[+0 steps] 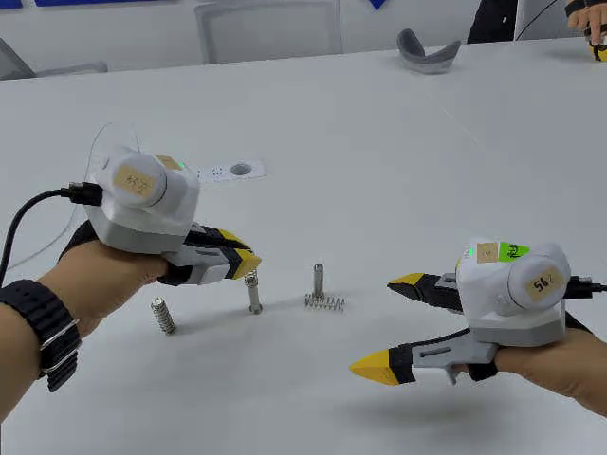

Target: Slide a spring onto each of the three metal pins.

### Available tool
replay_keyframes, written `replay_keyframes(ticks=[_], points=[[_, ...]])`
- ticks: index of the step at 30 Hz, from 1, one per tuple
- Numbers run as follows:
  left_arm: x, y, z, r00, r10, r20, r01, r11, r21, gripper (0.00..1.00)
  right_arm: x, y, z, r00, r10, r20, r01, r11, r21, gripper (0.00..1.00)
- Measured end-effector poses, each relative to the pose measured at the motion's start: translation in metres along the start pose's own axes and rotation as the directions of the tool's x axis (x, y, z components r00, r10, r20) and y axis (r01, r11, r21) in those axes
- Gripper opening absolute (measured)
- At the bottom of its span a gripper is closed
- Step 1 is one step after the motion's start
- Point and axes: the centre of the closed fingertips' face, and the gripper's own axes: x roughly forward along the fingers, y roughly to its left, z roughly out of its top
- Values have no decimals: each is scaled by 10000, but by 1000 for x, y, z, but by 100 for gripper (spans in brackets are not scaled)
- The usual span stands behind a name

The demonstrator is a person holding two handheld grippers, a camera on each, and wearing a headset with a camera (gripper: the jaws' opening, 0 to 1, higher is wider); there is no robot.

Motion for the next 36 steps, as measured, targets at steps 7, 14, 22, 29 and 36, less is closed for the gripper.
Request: replay_keyframes(ticks=[7,14,22,29,36], points=[[4,-1,-7,9999,22,-131,-21,10000,94,9,1,0,-1,10000,29,-4,-29,10000,20,75],[6,0,-12,9999,36,-159,-36,10000,46,9,2,1,-1,10000,64,-17,-64,10000,33,75],[13,-2,-18,9995,25,-304,-20,9999,138,10,3,2,-2,10000,90,-40,-90,9999,54,75],[17,-4,-24,9990,-6,-457,14,9998,178,10,3,3,-3,9999,115,-70,-115,9999,67,75],[20,-4,-28,9985,-12,-556,31,9994,336,10,3,3,-4,9999,135,-77,-135,9999,88,75]])
